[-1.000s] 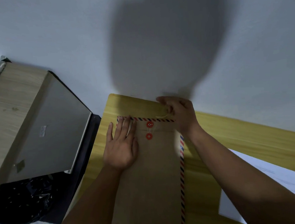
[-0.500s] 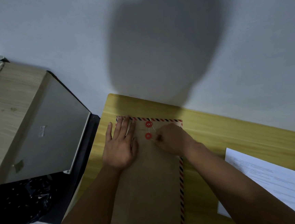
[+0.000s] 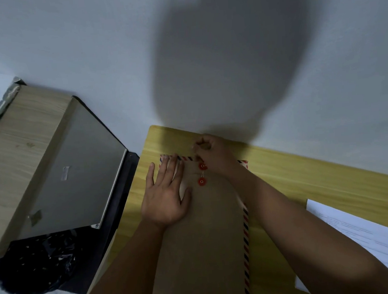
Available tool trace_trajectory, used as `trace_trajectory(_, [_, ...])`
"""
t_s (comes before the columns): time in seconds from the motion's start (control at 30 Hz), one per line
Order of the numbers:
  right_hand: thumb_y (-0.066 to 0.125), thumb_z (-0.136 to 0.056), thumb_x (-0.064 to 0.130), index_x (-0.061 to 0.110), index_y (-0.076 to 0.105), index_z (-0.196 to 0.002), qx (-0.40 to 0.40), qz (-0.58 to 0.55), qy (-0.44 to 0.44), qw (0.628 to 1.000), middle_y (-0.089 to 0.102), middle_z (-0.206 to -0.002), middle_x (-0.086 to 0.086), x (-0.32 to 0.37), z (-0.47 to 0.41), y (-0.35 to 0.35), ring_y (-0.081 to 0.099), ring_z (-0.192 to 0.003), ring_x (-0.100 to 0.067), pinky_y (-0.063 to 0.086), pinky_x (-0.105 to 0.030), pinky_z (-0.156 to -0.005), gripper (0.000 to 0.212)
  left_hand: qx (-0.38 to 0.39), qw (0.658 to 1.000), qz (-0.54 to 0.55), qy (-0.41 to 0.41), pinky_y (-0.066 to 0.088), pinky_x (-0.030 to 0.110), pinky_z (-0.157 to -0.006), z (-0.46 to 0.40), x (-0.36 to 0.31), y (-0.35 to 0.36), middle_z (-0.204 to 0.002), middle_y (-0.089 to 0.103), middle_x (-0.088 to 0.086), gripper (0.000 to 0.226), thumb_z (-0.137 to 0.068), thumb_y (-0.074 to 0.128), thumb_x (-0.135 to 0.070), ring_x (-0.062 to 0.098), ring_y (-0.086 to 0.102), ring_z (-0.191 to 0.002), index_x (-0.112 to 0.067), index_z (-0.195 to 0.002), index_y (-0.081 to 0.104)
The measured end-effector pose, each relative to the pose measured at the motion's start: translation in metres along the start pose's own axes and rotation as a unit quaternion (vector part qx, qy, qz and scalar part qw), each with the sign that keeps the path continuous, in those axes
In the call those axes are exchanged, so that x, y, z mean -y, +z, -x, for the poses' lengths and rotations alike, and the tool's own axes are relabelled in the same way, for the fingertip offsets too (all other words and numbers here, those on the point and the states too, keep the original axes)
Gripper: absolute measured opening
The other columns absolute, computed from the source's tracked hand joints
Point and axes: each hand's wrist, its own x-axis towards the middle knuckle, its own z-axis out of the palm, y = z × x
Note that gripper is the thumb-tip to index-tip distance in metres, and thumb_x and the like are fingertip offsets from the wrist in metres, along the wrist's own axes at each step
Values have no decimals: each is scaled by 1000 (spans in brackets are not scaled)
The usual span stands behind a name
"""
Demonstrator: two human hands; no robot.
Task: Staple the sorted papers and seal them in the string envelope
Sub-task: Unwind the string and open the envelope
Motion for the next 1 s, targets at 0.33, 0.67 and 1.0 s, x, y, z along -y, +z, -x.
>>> trace_trajectory(0.33, [65,-94,15,5,72,-85,-43,183,-74,979,69,-72,-3,-31,15,-44,59,-67,-12,47,-28,-68,15,9,1000,-2,-1,11,58,-131,-1,1,0,-178,13,6,76,-104,33,-57,22,3,-166,-16,-167,26])
trace_trajectory(0.67, [65,-92,28,19,67,-57,111,362,-109,919,62,-56,7,-30,44,-33,59,-56,-7,50,-24,-65,37,-1,1000,-5,2,11,58,-131,-1,0,0,-177,18,7,73,-105,34,-56,23,4,-166,-16,-166,29])
trace_trajectory(1.0, [55,-92,18,11,72,-82,-1,370,-120,921,73,-82,-5,-9,35,-2,66,-76,-24,52,-34,-66,21,-32,999,-3,5,13,59,-131,1,-1,6,-177,19,6,72,-105,37,-52,22,8,-165,-15,-166,30])
